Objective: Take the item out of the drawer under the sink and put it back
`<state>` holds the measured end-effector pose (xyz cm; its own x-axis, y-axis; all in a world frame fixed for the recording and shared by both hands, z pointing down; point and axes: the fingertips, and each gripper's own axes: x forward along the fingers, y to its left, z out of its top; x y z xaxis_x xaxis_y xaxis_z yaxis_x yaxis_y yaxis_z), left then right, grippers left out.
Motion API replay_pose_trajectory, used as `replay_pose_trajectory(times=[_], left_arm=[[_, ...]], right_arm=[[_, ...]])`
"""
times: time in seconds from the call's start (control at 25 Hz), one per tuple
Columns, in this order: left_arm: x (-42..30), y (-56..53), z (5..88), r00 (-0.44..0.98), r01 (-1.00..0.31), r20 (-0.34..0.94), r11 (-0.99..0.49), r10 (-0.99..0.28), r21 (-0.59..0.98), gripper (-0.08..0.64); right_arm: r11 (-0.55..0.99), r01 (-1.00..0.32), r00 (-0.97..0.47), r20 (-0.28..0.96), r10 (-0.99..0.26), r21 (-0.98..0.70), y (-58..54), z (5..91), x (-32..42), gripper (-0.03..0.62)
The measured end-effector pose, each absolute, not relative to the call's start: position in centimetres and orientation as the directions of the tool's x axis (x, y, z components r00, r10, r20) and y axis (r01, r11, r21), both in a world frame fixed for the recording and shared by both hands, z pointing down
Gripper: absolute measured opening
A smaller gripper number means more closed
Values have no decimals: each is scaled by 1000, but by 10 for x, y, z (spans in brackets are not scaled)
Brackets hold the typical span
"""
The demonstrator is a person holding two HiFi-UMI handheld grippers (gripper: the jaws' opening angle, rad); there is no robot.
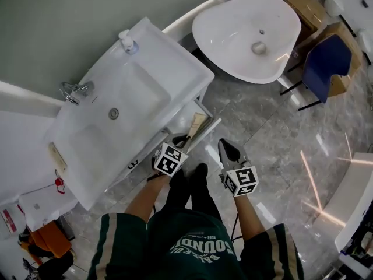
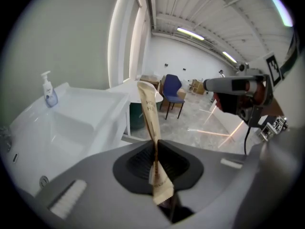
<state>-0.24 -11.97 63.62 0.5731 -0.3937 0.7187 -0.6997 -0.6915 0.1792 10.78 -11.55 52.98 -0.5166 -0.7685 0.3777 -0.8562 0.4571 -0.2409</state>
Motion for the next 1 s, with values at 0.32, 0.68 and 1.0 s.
replay_pose_trajectory(times=[0.32,0.68,1.0], left_arm=[[-30,-131,548,590,-726,615,-677,-522,122,75],[-48,-147,444,609,-741,460,-671,-647,37,75],[-67,-144,425,582,-768,428,-640,-692,8,75]], right_arm=[[494,-852,-523,287,-803,-171,-123,449,98,2],[510,-854,-519,209,-829,-97,-130,391,95,2],[511,-856,-517,173,-838,-80,-124,369,92,2]])
